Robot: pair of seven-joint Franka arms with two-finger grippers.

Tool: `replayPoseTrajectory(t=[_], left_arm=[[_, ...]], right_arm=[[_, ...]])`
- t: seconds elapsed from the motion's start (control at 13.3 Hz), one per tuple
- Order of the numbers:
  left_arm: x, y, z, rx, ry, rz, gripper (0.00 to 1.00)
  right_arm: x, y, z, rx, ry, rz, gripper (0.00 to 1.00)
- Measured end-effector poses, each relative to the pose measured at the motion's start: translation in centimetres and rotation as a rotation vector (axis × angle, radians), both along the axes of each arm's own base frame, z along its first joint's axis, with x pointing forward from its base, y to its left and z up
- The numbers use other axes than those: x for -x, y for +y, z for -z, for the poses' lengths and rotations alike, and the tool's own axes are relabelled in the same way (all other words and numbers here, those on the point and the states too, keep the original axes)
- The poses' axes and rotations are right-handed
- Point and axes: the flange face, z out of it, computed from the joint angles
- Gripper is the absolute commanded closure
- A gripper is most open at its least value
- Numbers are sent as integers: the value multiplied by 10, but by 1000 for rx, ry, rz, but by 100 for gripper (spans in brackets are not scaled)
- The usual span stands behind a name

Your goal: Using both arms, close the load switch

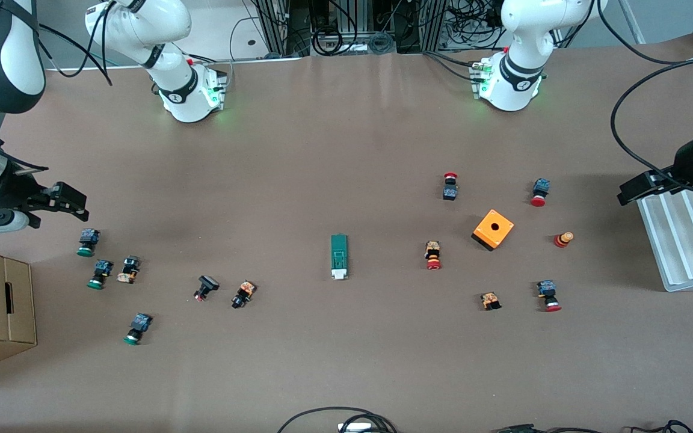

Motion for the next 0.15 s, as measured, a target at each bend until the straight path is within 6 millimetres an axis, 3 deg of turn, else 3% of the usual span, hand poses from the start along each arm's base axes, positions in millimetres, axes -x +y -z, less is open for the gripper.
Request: replayPoseTrajectory(t=[0.15], left_arm=[[1, -1, -2, 0, -1, 1, 0]], right_arm=[[1, 0, 1, 0, 8, 0, 0]])
